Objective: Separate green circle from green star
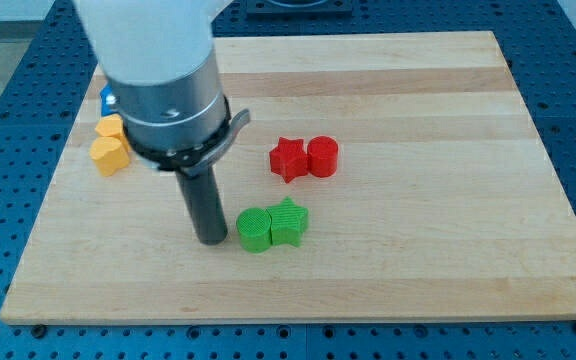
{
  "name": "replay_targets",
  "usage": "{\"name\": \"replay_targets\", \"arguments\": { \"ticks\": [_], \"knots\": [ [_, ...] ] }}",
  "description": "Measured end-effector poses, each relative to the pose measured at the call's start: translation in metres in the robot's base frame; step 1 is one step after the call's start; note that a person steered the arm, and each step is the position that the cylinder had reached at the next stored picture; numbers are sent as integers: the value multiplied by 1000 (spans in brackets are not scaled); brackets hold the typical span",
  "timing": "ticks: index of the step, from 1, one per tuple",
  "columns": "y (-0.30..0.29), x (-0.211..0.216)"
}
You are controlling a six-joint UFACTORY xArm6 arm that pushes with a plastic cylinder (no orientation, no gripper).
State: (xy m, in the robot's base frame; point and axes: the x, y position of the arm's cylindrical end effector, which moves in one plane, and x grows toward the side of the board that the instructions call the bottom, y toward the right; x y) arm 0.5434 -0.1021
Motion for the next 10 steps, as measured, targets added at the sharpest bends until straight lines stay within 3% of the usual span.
{"name": "replay_targets", "arguments": {
  "ticks": [2,5,8,10],
  "knots": [
    [23,19],
    [52,-20],
    [88,-21],
    [43,-26]
  ]
}}
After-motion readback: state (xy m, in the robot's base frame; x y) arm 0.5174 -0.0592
